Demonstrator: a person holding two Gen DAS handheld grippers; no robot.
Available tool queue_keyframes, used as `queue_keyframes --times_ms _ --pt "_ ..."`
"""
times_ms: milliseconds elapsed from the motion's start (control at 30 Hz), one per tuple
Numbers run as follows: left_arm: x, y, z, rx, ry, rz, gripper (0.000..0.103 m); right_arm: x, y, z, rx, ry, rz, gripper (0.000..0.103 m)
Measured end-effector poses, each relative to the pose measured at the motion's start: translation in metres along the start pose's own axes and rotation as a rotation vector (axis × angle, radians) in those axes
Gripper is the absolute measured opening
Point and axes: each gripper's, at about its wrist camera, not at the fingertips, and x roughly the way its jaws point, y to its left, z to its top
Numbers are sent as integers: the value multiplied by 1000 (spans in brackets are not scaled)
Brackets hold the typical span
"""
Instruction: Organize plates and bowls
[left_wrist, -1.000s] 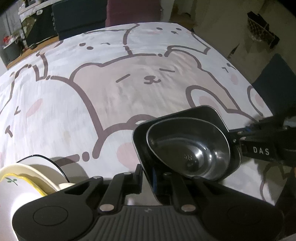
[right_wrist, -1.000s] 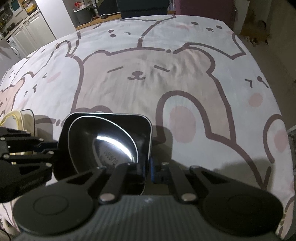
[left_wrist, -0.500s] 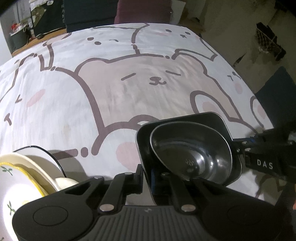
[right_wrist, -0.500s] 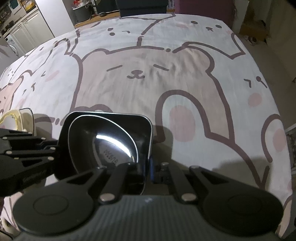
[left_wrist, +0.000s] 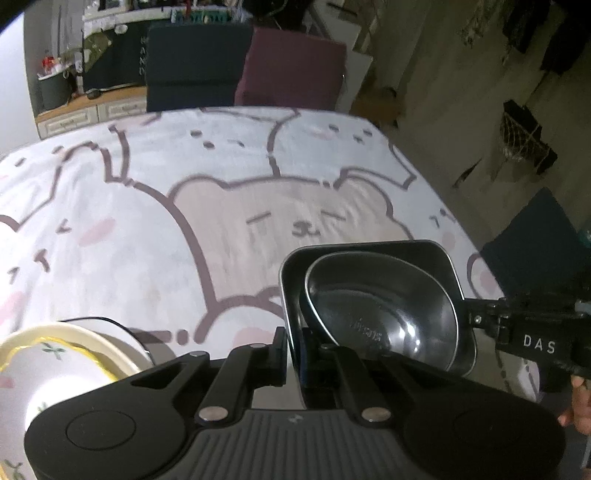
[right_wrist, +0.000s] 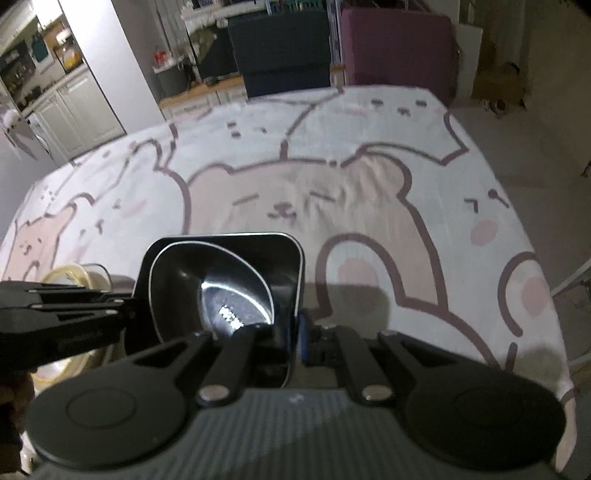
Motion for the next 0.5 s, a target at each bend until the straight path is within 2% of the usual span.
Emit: queue_keyframes --times_ms 267,500 --pt "-44 24 2 -40 -77 37 6 -18 29 3 -13 -78 62 5" --pt "-82 59 -4 -90 -122 84 6 -20 66 10 -44 -105 127 5"
